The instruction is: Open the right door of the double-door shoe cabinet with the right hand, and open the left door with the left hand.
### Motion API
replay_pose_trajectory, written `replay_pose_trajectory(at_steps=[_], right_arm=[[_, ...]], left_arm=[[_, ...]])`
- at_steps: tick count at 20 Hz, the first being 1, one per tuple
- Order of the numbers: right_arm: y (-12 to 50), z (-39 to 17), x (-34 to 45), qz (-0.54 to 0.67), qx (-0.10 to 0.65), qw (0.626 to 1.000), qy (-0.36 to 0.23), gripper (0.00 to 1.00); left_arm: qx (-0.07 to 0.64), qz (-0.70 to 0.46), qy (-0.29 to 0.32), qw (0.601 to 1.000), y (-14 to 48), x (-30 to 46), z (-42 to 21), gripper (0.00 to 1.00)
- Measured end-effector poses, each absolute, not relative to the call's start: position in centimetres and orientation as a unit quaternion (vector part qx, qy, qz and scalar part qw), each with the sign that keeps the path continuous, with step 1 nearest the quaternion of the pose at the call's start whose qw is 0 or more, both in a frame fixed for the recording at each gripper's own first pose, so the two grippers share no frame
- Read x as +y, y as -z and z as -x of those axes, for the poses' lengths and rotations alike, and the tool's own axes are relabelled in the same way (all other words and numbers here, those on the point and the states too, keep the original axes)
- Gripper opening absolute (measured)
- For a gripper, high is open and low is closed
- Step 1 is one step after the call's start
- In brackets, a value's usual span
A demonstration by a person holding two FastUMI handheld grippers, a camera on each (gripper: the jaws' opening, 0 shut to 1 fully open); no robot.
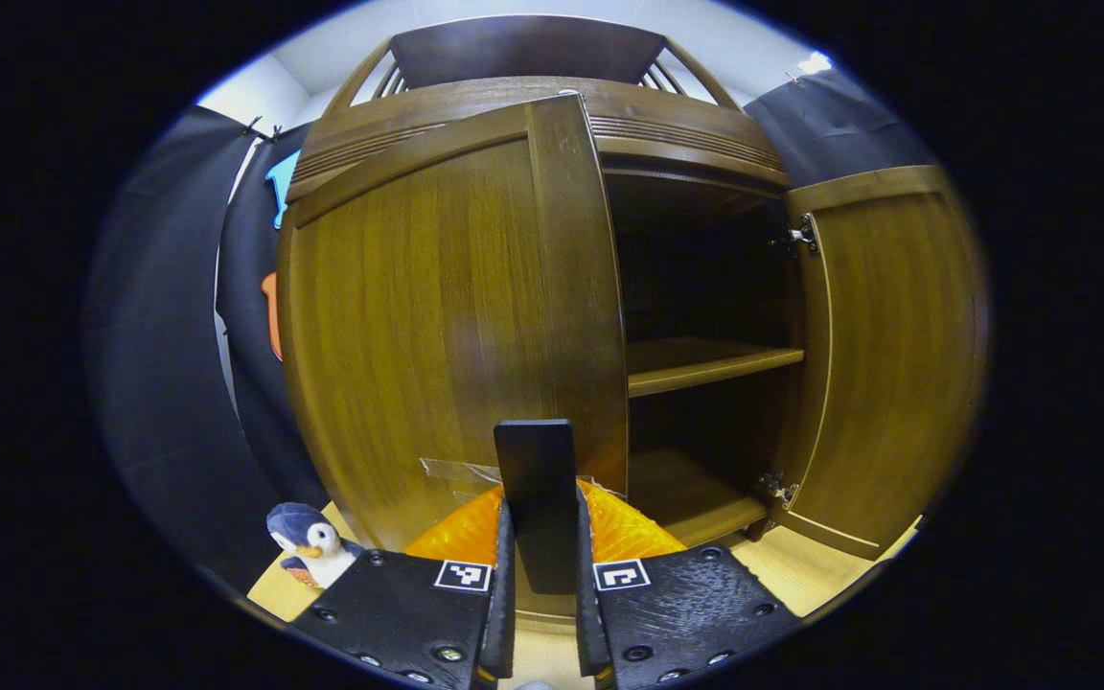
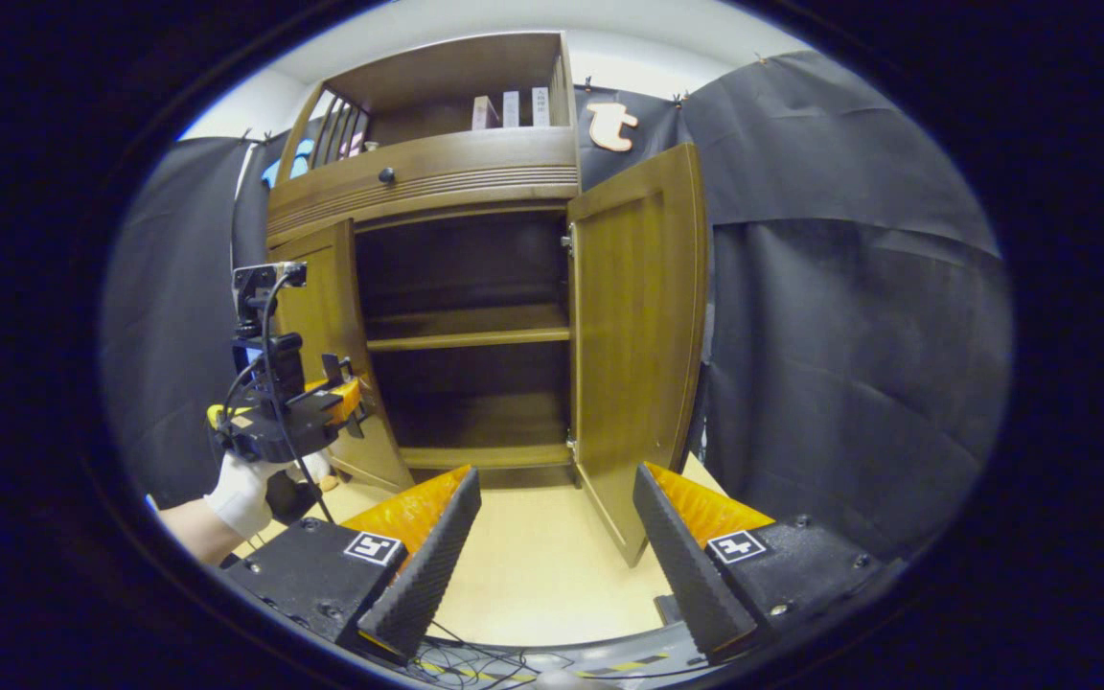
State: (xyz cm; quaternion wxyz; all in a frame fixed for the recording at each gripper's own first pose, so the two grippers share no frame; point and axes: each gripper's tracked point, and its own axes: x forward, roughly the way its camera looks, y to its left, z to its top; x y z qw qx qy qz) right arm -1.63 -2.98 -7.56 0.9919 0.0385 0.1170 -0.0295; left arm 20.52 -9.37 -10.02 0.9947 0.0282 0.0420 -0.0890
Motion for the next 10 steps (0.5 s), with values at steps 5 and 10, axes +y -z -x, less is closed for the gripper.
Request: replay_pose_trajectory(at_steps=[5, 10], right_arm=[[7.5, 3.0, -2.9, -0.035, 0.117, 0.992, 0.019, 1.00], [7.3, 3.8, -2.9, -0.036, 0.112, 0.993, 0.008, 1.00]], left_arm=[[0.045, -0.023, 0.083, 0.995, 10.0, -8.0, -18.4, 0.16], [0.045, -0.026, 0.079, 0.996, 10.1, -5.9, -15.7, 0.16]])
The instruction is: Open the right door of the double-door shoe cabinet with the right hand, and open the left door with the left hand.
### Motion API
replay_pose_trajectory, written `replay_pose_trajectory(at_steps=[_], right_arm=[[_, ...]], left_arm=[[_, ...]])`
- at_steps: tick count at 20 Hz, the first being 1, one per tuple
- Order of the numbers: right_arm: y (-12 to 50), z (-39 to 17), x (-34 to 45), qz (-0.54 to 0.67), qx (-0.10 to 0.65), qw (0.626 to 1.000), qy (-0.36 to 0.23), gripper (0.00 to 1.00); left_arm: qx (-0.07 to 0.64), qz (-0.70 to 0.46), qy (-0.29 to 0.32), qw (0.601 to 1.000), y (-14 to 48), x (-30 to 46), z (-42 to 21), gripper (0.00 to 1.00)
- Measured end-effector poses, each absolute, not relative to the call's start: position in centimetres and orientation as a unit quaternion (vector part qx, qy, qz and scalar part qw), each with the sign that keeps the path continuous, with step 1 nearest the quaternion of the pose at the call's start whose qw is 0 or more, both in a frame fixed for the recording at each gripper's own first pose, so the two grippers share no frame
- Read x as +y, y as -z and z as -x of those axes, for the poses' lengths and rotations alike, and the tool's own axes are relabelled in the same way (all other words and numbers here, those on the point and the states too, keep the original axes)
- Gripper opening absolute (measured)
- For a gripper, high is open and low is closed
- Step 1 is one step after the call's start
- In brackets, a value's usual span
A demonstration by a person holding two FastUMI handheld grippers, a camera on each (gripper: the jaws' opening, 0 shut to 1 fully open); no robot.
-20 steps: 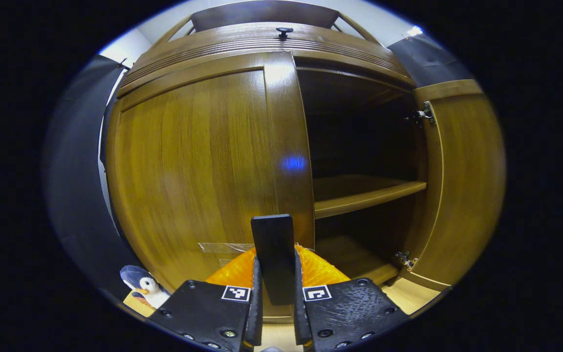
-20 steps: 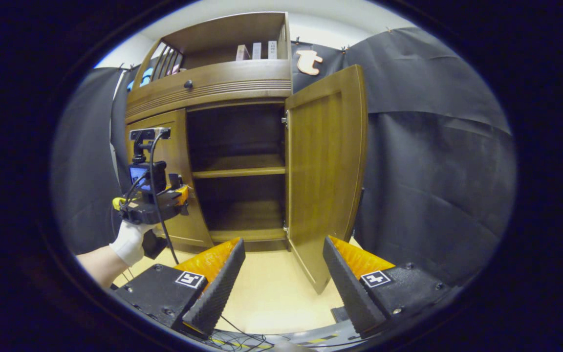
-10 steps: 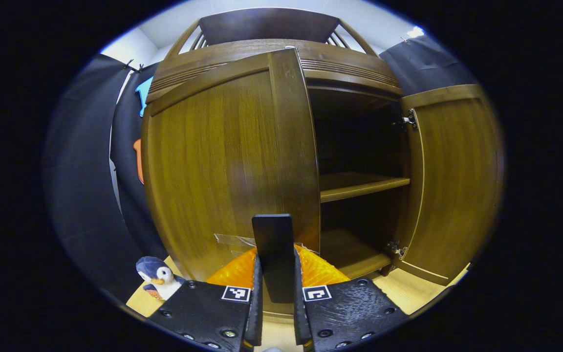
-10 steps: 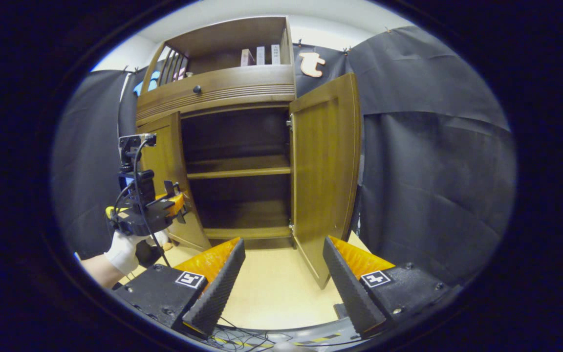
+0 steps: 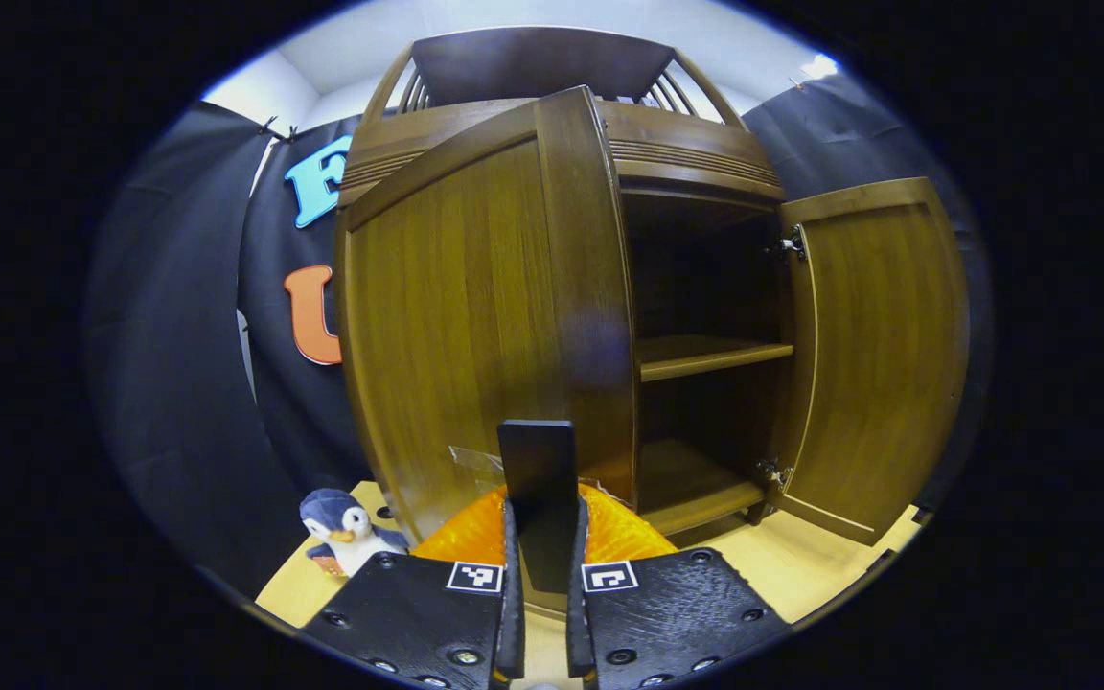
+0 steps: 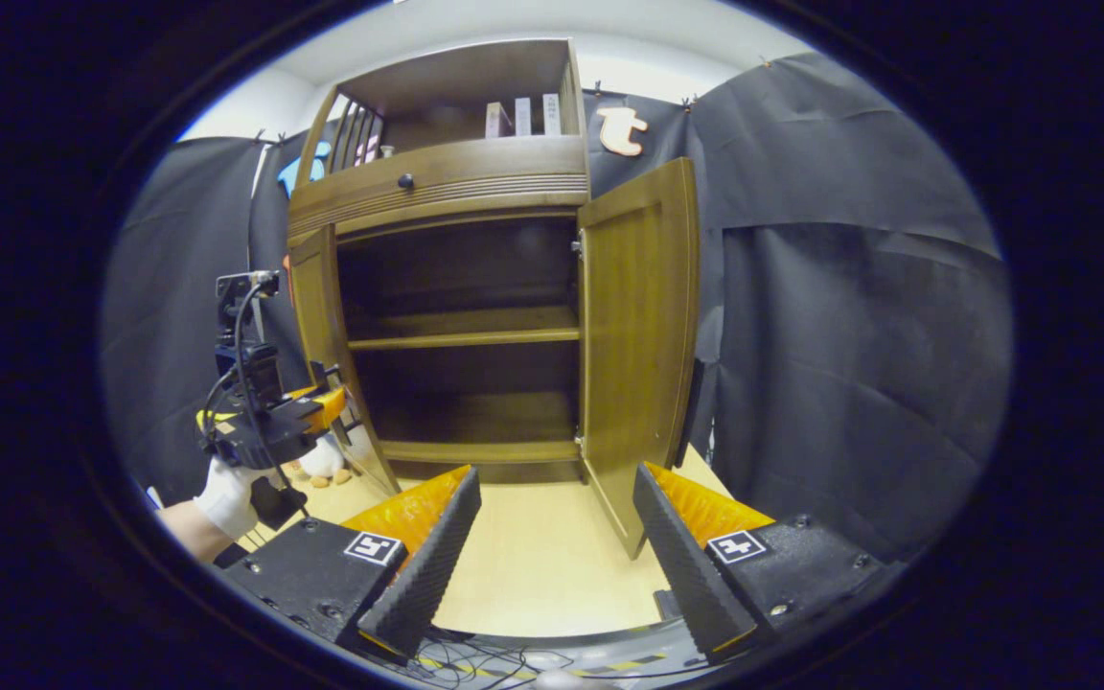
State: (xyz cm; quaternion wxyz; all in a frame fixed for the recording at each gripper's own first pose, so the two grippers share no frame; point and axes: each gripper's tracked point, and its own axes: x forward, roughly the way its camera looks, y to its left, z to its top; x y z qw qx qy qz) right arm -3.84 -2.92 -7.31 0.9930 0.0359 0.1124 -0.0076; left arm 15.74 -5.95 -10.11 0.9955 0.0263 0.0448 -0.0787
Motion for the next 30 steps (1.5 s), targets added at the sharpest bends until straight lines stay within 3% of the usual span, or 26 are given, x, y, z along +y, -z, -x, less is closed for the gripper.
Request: replay_pose_trajectory(at_steps=[19, 21, 23, 30], right_arm=[[8.2, 4.1, 1.5, -0.019, 0.128, 0.989, -0.075, 1.00], [8.1, 4.0, 2.2, -0.016, 0.127, 0.988, -0.082, 1.00], [7.9, 3.8, 2.7, -0.014, 0.125, 0.988, -0.088, 1.00], [8.7, 3.3, 4.5, -0.013, 0.138, 0.985, -0.103, 1.00]], left_arm=[[0.048, -0.012, 0.032, 0.998, 10.6, 4.8, -10.3, 0.15], [0.051, 0.001, 0.012, 0.999, 10.6, 6.5, -9.9, 0.05], [0.053, 0.003, 0.001, 0.999, 11.1, 8.1, -10.0, 0.04], [0.045, 0.004, 0.040, 0.998, 11.1, 11.7, -10.2, 0.04]])
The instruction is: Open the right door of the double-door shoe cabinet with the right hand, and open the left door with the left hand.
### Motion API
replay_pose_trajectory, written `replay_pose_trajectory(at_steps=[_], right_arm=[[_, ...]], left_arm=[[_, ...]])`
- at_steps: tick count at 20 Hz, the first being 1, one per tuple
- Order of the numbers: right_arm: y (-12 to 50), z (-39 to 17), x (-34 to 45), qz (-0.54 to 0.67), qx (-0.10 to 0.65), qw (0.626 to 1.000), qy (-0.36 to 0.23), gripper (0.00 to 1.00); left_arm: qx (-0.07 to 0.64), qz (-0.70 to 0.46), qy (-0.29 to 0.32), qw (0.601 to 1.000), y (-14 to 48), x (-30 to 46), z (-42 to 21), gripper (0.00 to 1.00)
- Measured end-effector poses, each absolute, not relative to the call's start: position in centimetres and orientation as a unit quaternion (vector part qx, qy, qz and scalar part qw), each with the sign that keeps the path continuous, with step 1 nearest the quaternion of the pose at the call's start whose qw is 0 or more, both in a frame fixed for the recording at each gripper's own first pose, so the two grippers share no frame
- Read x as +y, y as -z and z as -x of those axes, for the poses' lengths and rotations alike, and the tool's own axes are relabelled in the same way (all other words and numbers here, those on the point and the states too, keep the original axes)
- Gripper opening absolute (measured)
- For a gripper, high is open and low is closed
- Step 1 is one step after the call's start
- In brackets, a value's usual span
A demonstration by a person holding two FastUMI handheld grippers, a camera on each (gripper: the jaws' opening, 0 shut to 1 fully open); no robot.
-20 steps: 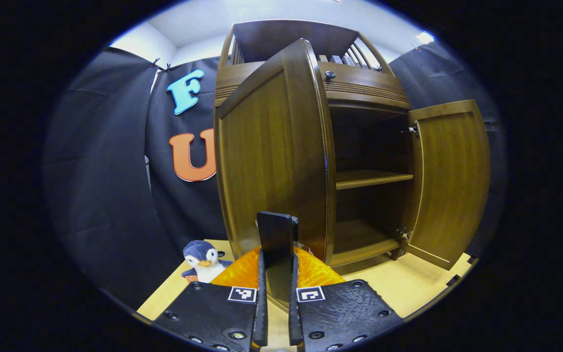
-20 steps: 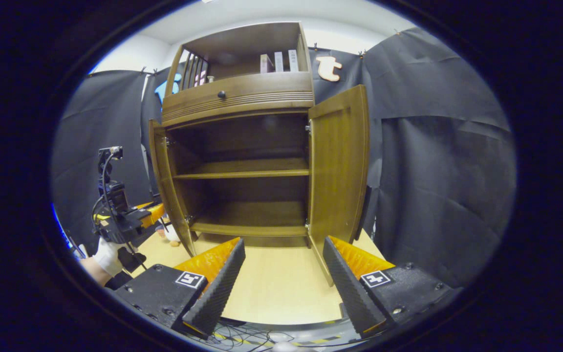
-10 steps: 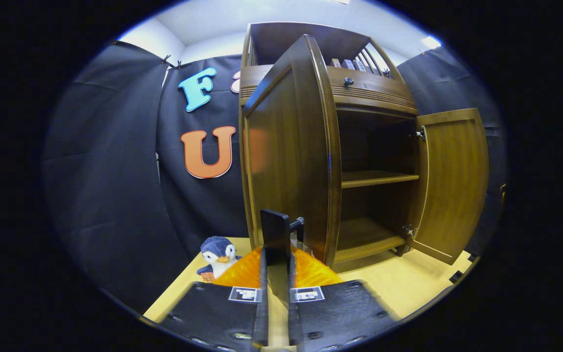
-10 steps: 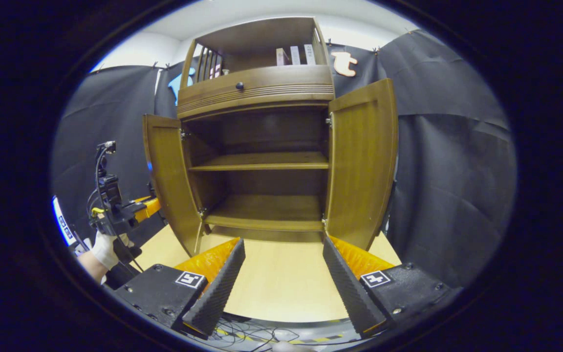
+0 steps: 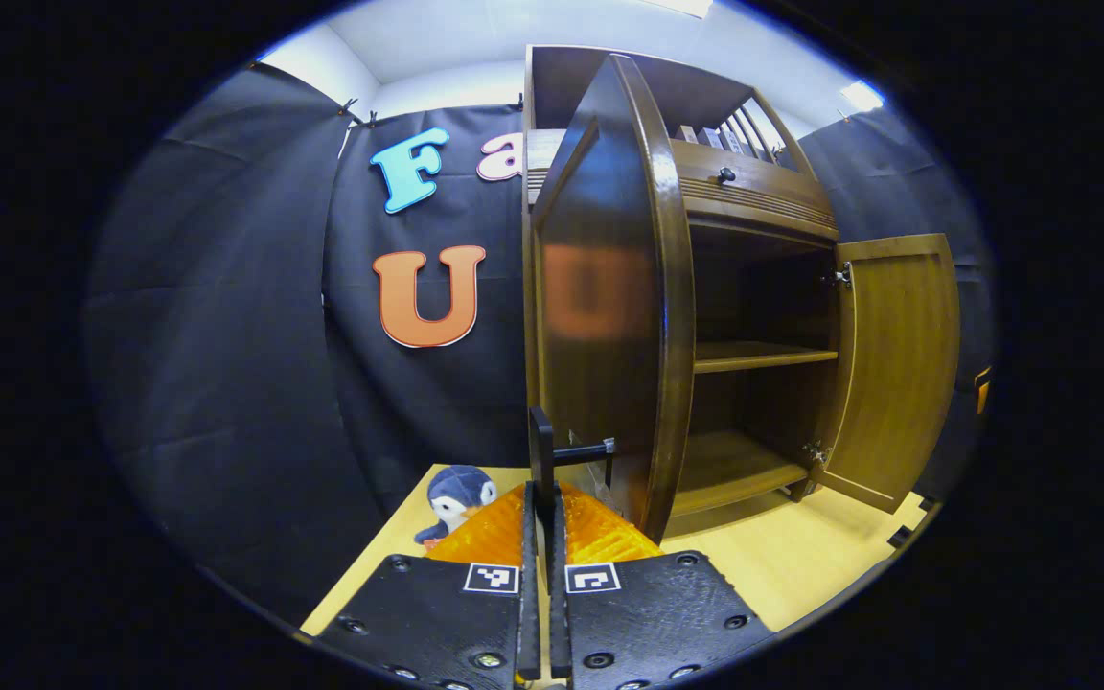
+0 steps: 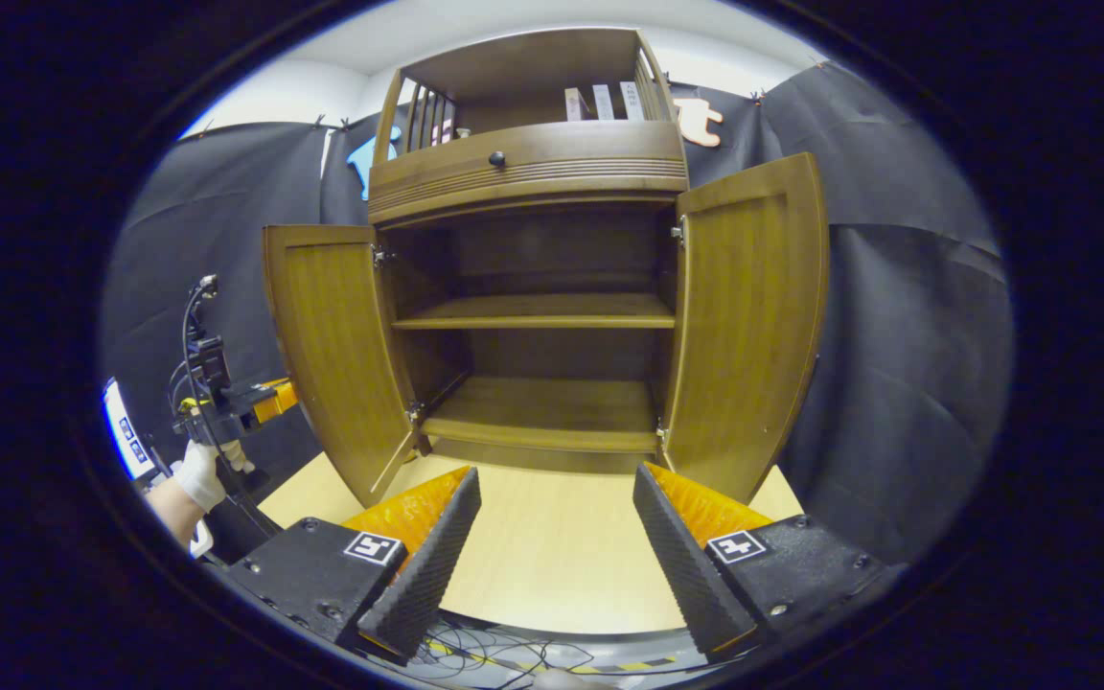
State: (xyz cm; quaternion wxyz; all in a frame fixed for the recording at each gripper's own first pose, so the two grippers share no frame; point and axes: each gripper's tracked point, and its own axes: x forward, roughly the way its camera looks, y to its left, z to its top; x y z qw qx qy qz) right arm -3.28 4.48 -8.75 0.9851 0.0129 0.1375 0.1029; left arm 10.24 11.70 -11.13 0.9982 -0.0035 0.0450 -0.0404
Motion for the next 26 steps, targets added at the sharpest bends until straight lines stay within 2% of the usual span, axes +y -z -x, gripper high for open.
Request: replay_pose_trajectory(at_steps=[7, 13, 16, 17, 20, 21, 22, 26], right_arm=[[9.5, 3.1, 5.3, -0.005, 0.149, 0.983, -0.108, 1.00], [9.6, 3.0, 5.8, 0.001, 0.156, 0.982, -0.110, 1.00], [9.5, 3.1, 5.9, 0.007, 0.156, 0.982, -0.111, 1.00], [9.5, 3.1, 5.9, 0.010, 0.156, 0.981, -0.111, 1.00], [9.6, 3.0, 6.1, 0.011, 0.158, 0.981, -0.112, 1.00], [9.5, 2.8, 6.1, 0.011, 0.158, 0.981, -0.112, 1.00], [9.5, 2.9, 6.1, 0.010, 0.157, 0.981, -0.112, 1.00], [8.7, 2.4, 5.8, 0.007, 0.148, 0.983, -0.110, 1.00]], left_arm=[[0.045, 0.027, 0.083, 0.995, 11.2, 15.5, -10.8, 0.00], [0.053, 0.070, 0.163, 0.983, 11.2, 17.1, -11.4, 0.00], [0.069, 0.055, 0.204, 0.975, 11.2, 17.0, -11.2, 0.00], [0.074, 0.048, 0.209, 0.974, 11.3, 17.0, -11.1, 0.00], [0.081, 0.053, 0.209, 0.973, 11.5, 17.0, -10.9, 0.10], [0.083, 0.053, 0.206, 0.974, 11.6, 17.1, -10.9, 0.10], [0.080, 0.052, 0.198, 0.976, 11.3, 17.6, -10.8, 0.02], [0.096, 0.056, 0.158, 0.981, 12.1, 20.2, -9.0, 0.67]])
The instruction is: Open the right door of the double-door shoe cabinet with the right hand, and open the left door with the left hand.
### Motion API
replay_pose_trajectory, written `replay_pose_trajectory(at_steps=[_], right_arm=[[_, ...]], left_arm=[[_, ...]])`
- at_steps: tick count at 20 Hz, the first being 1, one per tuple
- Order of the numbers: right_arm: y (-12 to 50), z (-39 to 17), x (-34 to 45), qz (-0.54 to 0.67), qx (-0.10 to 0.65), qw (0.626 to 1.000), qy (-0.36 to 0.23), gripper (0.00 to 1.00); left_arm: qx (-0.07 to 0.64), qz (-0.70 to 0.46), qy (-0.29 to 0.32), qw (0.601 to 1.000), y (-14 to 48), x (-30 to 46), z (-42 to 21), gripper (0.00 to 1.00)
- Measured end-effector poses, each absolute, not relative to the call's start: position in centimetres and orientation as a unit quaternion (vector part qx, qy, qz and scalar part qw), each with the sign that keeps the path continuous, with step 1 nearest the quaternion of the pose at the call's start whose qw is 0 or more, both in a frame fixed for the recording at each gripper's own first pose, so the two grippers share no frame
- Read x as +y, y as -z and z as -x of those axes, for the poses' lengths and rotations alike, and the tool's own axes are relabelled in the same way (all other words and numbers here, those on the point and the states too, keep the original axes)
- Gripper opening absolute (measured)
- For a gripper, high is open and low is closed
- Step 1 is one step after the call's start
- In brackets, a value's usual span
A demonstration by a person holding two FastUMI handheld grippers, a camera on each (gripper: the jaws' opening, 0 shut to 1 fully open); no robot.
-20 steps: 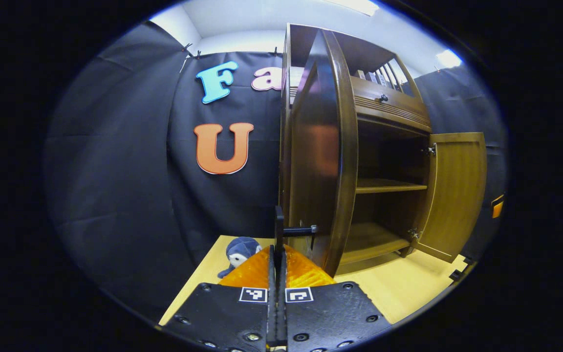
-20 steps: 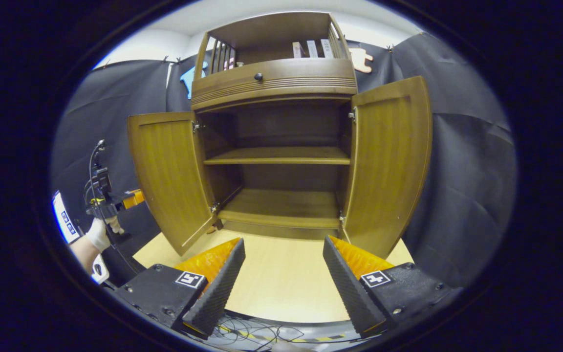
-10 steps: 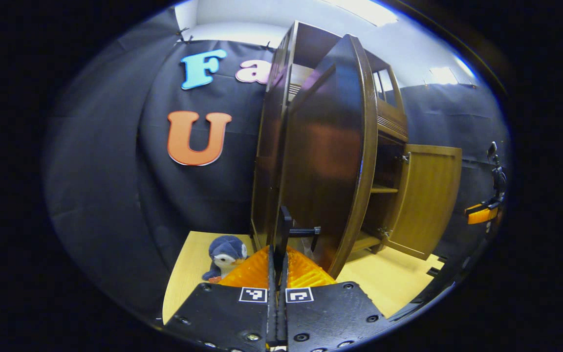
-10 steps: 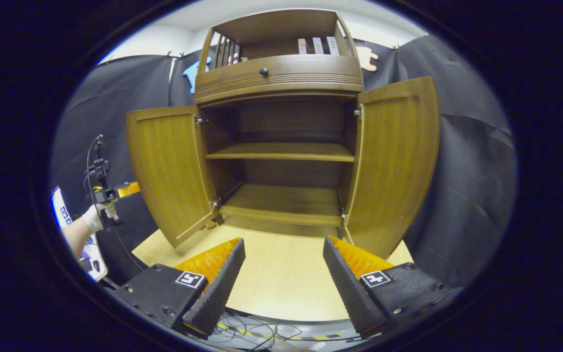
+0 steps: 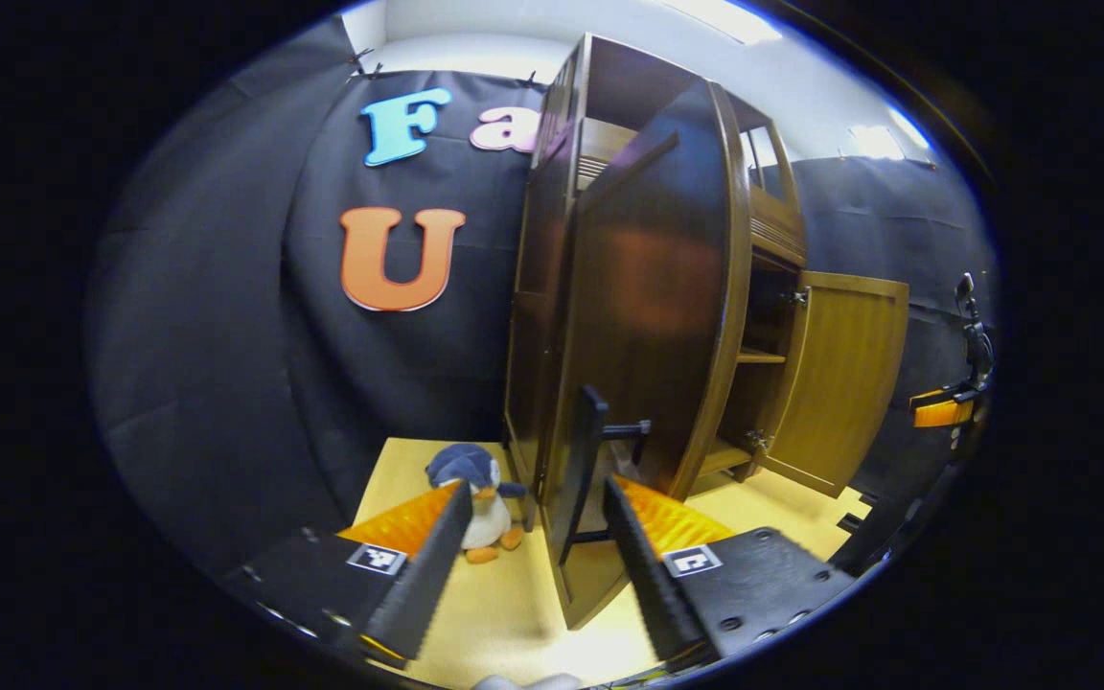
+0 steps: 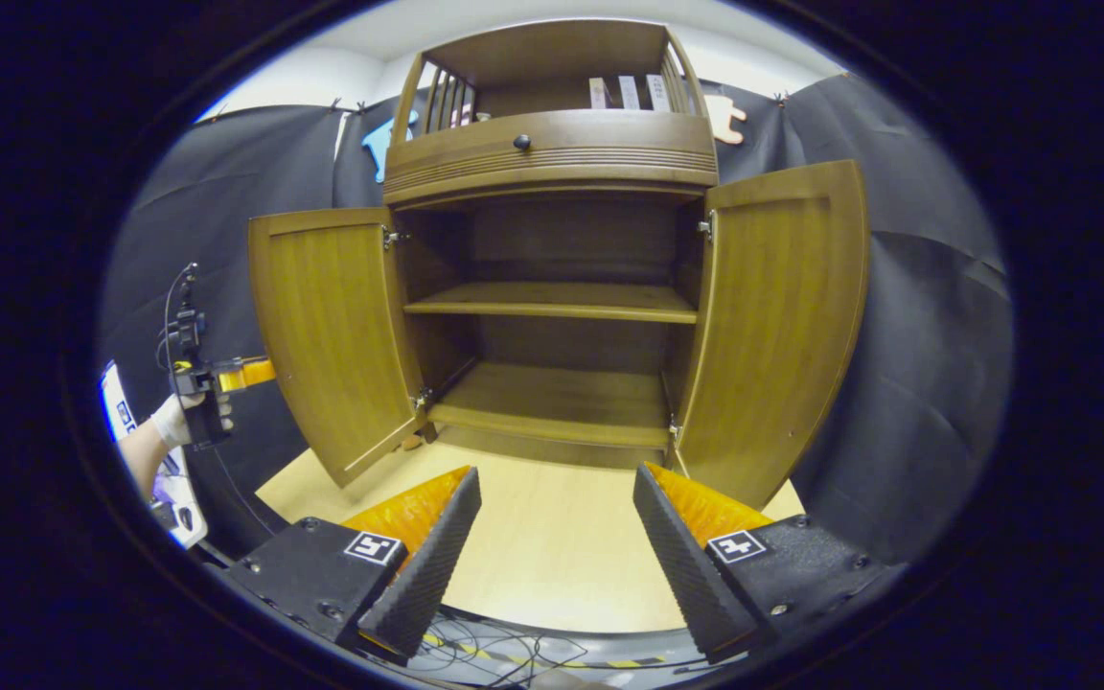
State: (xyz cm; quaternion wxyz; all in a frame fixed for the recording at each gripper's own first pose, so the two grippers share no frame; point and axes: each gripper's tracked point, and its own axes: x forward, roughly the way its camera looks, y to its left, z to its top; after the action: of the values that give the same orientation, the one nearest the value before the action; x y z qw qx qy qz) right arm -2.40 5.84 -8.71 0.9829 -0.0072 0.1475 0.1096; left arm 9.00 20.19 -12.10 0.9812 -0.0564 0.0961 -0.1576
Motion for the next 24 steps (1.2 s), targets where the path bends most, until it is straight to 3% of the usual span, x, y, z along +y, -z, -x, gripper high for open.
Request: replay_pose_trajectory(at_steps=[2, 4, 7, 9, 15, 20, 24], right_arm=[[8.1, 2.1, 5.6, 0.005, 0.141, 0.984, -0.107, 1.00], [7.6, 1.7, 5.4, 0.004, 0.133, 0.986, -0.105, 1.00], [6.8, 1.0, 5.1, 0.001, 0.125, 0.987, -0.105, 1.00], [6.3, 0.5, 4.7, -0.003, 0.120, 0.988, -0.101, 1.00], [4.2, -0.5, 3.4, -0.017, 0.096, 0.991, -0.089, 1.00], [2.4, -0.8, 1.6, -0.026, 0.070, 0.995, -0.068, 1.00], [1.7, -0.5, -0.1, -0.029, 0.056, 0.997, -0.046, 1.00]], left_arm=[[0.091, 0.046, 0.118, 0.988, 11.2, 22.1, -7.7, 1.00], [0.087, 0.037, 0.078, 0.993, 10.0, 23.4, -6.3, 0.94], [0.087, 0.022, 0.019, 0.996, 8.1, 23.9, -4.2, 1.00], [0.081, 0.008, -0.003, 0.997, 6.0, 22.8, -2.7, 0.95], [0.051, -0.035, -0.016, 0.998, -0.1, 15.4, -1.3, 0.95], [0.042, -0.039, -0.010, 0.998, -2.2, 8.0, -1.6, 1.00], [0.037, -0.030, 0.014, 0.999, -1.6, 2.1, -1.7, 0.96]])
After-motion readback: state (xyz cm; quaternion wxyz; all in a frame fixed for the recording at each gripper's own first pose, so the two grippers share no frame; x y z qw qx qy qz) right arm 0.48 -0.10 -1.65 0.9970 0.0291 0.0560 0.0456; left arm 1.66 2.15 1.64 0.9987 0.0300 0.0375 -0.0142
